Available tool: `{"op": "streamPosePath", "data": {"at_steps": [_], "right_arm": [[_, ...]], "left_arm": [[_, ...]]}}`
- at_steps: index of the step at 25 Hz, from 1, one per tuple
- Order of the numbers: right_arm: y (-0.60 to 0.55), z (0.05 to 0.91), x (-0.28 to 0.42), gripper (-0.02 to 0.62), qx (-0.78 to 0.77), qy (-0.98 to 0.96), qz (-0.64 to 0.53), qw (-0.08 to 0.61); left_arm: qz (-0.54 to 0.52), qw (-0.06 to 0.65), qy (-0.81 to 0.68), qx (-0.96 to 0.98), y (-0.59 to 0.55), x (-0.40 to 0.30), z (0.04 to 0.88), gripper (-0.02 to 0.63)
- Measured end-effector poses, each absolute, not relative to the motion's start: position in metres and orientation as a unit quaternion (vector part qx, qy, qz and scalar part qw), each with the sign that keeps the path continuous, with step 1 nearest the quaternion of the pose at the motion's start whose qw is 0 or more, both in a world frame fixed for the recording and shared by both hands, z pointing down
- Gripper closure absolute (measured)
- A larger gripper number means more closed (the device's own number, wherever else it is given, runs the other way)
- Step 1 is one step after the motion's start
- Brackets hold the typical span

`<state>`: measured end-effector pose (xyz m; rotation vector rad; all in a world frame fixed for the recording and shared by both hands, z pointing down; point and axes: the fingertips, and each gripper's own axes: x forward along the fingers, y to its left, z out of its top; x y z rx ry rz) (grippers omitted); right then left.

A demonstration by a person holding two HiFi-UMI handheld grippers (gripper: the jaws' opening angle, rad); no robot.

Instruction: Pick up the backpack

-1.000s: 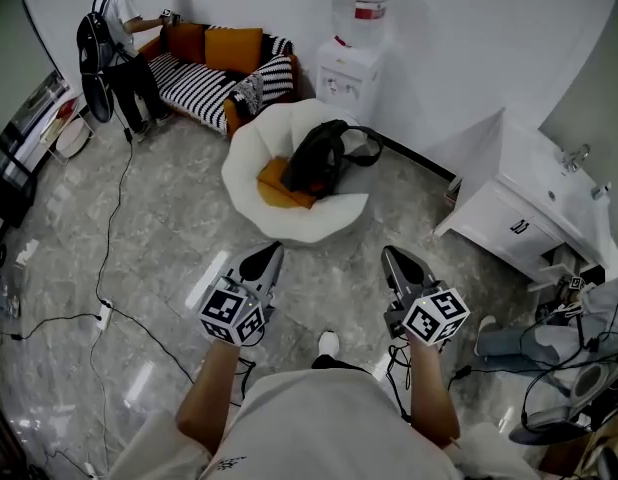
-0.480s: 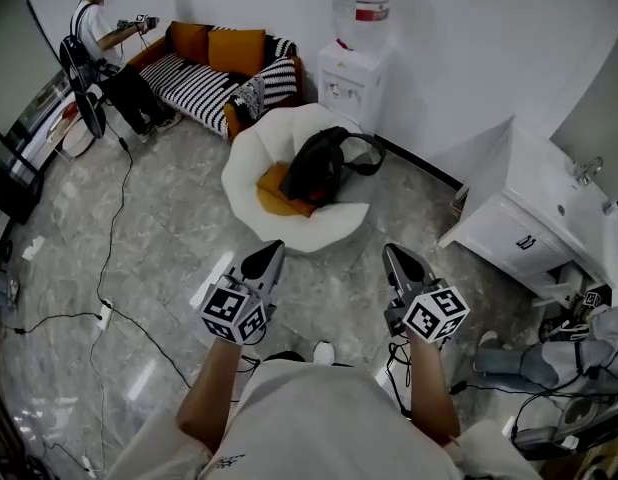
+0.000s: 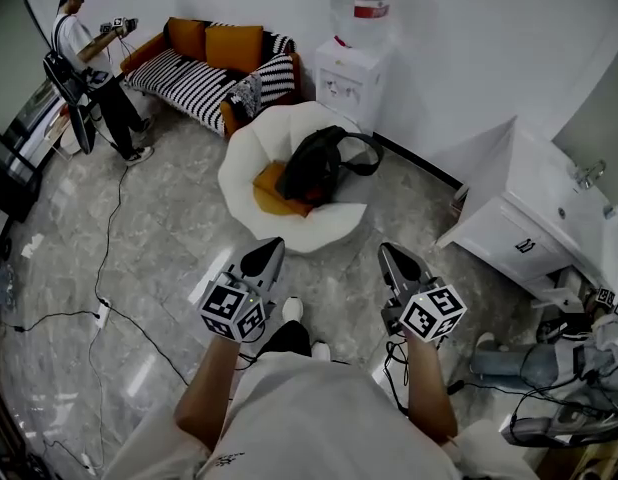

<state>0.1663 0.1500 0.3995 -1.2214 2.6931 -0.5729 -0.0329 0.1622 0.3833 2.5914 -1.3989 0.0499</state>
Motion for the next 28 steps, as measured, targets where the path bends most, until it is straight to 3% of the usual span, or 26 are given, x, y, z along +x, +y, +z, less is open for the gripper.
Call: {"op": "streamPosePath", "data": {"at_steps": [28], "right_arm": [[-0.004, 0.415, 0.154, 0.592, -0.453, 0.867, -0.202, 0.046]], "left_arm": [[0.03, 0.13, -0.415, 0.9, -0.014, -0.032, 0.408, 0.612]]}}
